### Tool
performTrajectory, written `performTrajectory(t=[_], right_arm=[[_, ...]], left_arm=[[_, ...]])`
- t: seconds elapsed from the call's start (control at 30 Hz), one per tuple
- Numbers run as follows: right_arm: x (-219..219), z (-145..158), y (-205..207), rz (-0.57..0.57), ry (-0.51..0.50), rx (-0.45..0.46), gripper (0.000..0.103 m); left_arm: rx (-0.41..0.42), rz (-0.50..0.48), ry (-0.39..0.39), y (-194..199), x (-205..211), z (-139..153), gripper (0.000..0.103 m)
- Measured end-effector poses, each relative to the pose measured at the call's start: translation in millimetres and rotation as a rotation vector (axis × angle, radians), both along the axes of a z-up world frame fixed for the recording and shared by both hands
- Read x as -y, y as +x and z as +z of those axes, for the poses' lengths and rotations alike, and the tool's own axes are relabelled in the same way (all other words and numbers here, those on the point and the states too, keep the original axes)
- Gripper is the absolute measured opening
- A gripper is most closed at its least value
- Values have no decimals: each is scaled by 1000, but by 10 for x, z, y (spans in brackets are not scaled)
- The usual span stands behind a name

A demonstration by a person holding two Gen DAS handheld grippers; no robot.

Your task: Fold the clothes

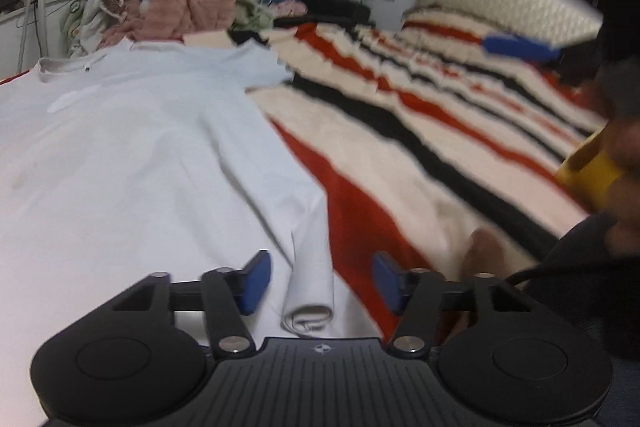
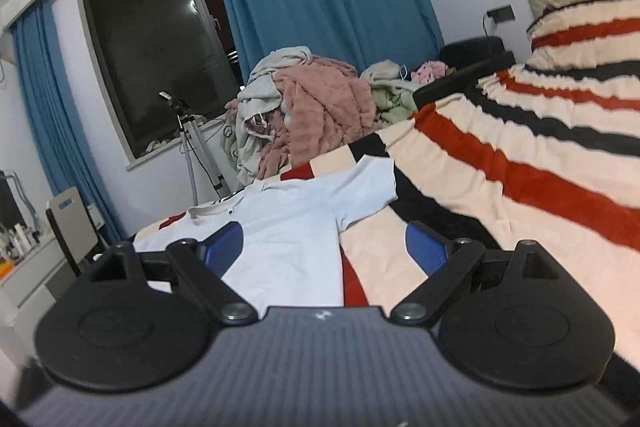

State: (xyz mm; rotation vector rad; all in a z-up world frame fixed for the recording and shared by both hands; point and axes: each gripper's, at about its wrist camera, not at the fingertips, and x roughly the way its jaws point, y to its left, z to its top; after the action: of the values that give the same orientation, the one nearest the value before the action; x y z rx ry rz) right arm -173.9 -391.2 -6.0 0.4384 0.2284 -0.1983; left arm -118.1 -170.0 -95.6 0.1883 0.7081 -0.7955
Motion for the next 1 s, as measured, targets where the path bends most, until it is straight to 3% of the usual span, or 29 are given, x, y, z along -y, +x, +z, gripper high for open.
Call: performTrajectory(t=[0.03, 0.07, 0.2, 0.37, 0.4, 0.53, 0.63, 0.73, 0.87, 1.0], right_arm=[[-9, -12, -8, 5, 2, -2, 89], [-13, -19, -4, 11, -1, 0, 89], [-20, -33, -26, 11, -20, 10, 89], [-8, -53, -3, 10, -34, -7, 89], [-10, -54, 0, 11, -35, -9, 89], [-53, -45, -12, 19, -65, -7, 89], [-98, -32, -18, 26, -93, -3, 89], [-147, -26, -12, 31, -117, -3, 89], [-237, -27, 19, 45, -156, -6, 89], [-359, -36, 95, 61, -201, -11, 89]], left_arm=[[-16, -1, 17, 25, 66, -76, 19], [-29, -6, 11, 34, 111, -115, 9], [-51, -71, -60, -46, 313, -148, 8], [-100, -73, -49, -45, 540, -285, 10], [-102, -68, -55, -31, 524, -272, 15], [-64, -8, -52, 12, 332, -74, 69], [-19, 61, -39, 61, 123, 132, 90], [50, 134, -37, 181, -147, 361, 99], [162, 253, -21, 401, -459, 684, 101], [223, 347, -58, 582, -730, 855, 103]])
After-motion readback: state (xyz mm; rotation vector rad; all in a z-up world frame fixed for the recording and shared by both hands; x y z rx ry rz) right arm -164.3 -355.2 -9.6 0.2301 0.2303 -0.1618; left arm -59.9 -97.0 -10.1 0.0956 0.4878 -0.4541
